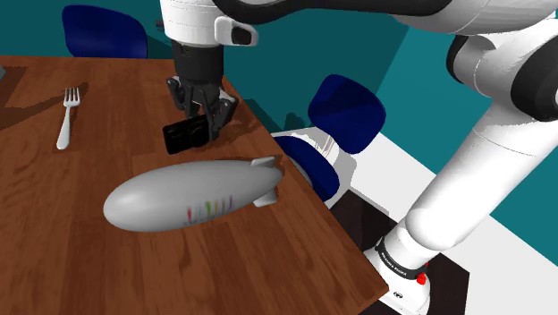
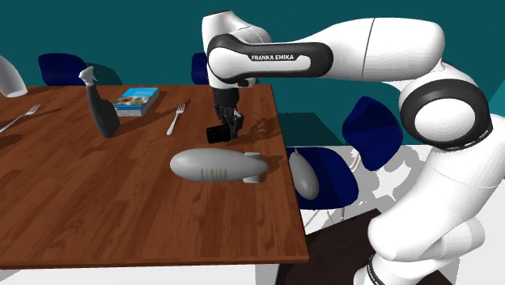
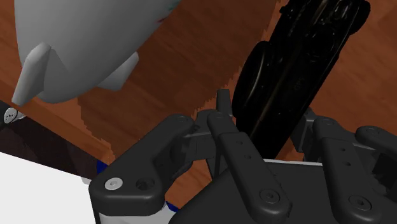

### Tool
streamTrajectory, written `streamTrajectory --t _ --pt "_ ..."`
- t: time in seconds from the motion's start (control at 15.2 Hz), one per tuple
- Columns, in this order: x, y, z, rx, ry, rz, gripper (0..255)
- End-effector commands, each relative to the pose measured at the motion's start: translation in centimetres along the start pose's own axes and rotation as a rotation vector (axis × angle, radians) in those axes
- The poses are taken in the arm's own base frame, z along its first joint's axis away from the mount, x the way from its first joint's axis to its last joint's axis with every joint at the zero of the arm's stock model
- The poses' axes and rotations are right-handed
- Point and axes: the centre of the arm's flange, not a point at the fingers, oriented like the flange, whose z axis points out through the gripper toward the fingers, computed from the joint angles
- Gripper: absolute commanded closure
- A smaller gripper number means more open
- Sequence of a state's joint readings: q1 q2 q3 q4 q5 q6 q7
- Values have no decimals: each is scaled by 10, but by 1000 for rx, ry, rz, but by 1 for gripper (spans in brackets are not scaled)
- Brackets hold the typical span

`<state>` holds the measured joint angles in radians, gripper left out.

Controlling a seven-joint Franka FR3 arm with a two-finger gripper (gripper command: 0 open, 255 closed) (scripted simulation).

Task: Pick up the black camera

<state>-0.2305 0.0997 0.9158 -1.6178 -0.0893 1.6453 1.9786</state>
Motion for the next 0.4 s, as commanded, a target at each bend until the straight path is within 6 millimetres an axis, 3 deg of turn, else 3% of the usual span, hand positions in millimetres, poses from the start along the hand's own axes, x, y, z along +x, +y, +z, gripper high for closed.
streamTrajectory --t 0.0,0.33 --pt "0 1 -11 0 0 0 255" --pt "0 1 -28 0 0 0 255"
